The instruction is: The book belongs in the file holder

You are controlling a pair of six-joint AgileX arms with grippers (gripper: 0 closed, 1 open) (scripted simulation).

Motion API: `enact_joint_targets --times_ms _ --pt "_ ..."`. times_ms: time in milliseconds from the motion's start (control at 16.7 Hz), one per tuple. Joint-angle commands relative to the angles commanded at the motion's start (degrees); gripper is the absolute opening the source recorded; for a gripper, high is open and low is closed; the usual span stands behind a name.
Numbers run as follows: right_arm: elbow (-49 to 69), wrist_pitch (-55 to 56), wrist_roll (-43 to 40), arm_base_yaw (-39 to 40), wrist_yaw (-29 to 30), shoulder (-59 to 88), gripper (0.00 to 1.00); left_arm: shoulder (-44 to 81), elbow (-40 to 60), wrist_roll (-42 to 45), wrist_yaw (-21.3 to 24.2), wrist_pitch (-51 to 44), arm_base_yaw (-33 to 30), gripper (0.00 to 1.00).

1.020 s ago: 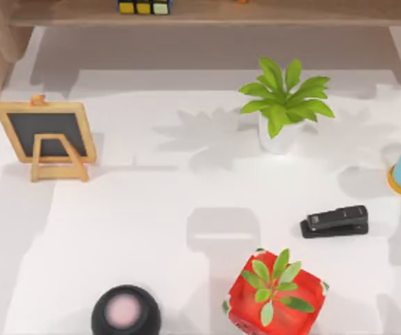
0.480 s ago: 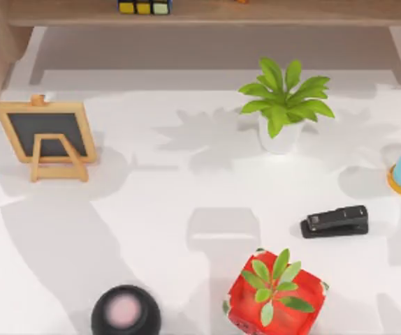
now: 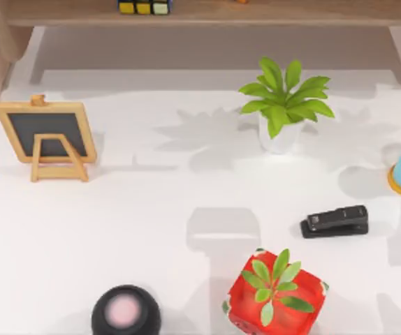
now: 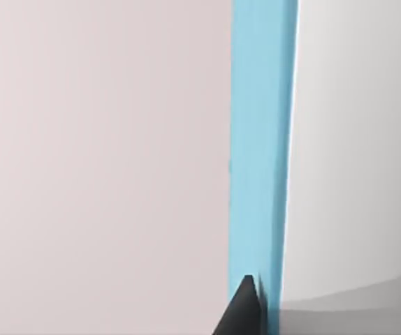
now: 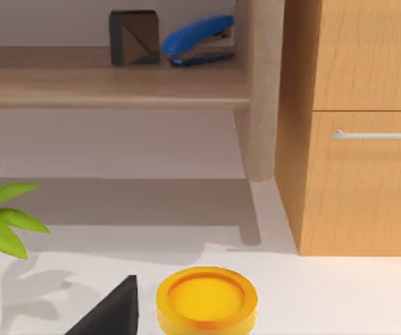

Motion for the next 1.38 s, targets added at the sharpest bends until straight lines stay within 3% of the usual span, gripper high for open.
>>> enact_joint_targets --times_ms 240,600,780,1380 --pt "0.00 0.00 0.00 0.00 0.00 0.00 1.00 -4.31 -9.59 11.49 8.04 3.74 -0.48 0.00" --pt "0.00 0.00 0.00 0.00 0.00 0.00 1.00 -6.54 -16.18 18.52 17.42 8.75 -8.91 0.00" --pt "0.00 0.00 0.00 0.00 0.00 0.00 1.00 -5.16 -16.39 18.76 19.02 9.74 -11.91 0.00" --pt "0.00 0.00 0.00 0.00 0.00 0.00 1.00 -2.23 -12.22 18.21 17.80 9.36 -13.33 0.00"
